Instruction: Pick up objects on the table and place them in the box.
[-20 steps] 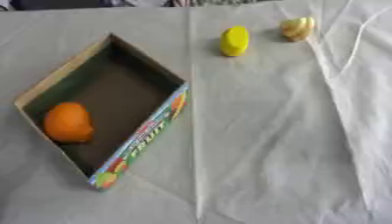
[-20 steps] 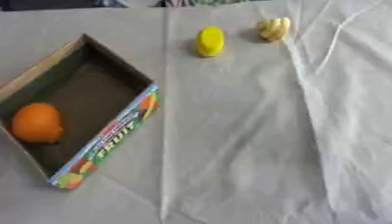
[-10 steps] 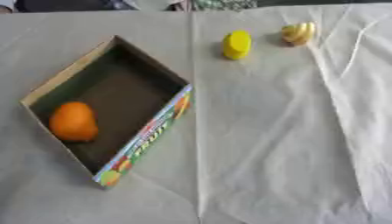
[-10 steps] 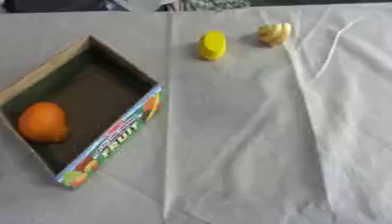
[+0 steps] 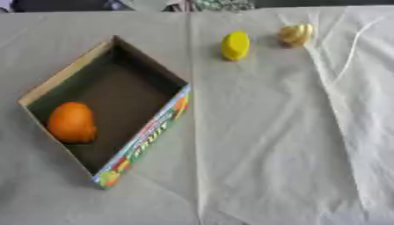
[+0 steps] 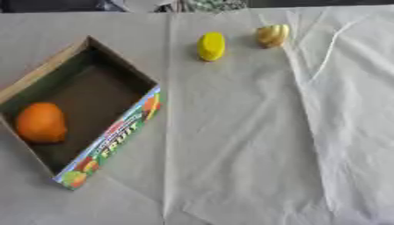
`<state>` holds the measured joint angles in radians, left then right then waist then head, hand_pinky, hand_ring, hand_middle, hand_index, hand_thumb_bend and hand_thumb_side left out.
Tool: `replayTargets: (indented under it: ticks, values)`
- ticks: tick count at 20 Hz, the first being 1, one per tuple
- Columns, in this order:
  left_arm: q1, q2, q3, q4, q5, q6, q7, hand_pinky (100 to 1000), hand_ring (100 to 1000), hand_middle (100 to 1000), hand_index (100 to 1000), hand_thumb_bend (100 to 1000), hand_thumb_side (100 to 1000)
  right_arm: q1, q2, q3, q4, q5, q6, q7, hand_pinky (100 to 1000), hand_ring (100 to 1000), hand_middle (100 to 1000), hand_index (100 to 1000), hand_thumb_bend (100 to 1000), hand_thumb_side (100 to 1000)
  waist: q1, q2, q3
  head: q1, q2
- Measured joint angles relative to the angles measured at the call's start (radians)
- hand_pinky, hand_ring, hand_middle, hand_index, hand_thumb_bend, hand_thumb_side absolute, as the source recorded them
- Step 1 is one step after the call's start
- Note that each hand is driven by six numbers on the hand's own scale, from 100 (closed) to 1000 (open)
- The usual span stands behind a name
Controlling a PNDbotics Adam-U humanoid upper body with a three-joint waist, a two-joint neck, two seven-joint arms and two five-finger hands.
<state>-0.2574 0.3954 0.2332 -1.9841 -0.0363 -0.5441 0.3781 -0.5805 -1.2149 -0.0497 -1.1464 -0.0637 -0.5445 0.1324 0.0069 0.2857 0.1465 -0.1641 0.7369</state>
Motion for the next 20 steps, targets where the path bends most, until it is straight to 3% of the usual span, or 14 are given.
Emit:
replayTargets:
  ticks: [3,7,9,11,16,17,20]
  values:
    - [-0.001,0.000,-0.002,0.000,0.006,-0.001,-0.009,811,788,749,872,143,396,-0.038,0.027,0.033,0.025,0.092,-0.038,0.044,907,1000,845,966,100,329,-0.005,0.002,0.003,-0.011,0.000]
    - [-0.004,0.000,-0.002,0.000,0.011,0.001,-0.018,810,788,749,871,135,403,-0.034,0.041,0.066,0.019,0.214,-0.084,0.081,910,1000,838,957,100,293,-0.006,0.011,0.004,-0.021,0.000]
    - [-0.006,0.000,-0.002,0.000,0.013,0.002,-0.020,810,788,748,871,133,404,-0.024,0.042,0.078,0.009,0.274,-0.106,0.095,917,1000,839,952,100,147,-0.006,0.012,0.004,-0.023,0.000]
    - [-0.006,0.000,-0.002,0.000,0.016,0.002,-0.023,810,788,748,871,134,403,-0.012,0.042,0.089,-0.005,0.336,-0.135,0.116,924,1000,846,955,100,145,-0.006,0.013,0.005,-0.023,0.000]
    - [-0.007,0.000,-0.005,0.000,0.021,0.003,-0.029,810,788,747,870,129,405,0.008,0.049,0.111,-0.044,0.445,-0.205,0.182,935,1000,853,941,124,291,-0.006,0.013,0.005,-0.024,0.000]
    - [-0.007,0.000,-0.007,0.000,0.022,0.003,-0.029,810,789,747,870,120,396,0.011,0.049,0.114,-0.050,0.455,-0.209,0.192,943,1000,857,942,116,357,-0.006,0.013,0.006,-0.024,0.000]
    - [-0.008,0.000,-0.008,0.000,0.026,0.002,-0.032,810,789,747,870,121,396,0.019,0.049,0.124,-0.068,0.463,-0.200,0.214,946,1000,860,943,120,409,-0.006,0.013,0.006,-0.024,0.000]
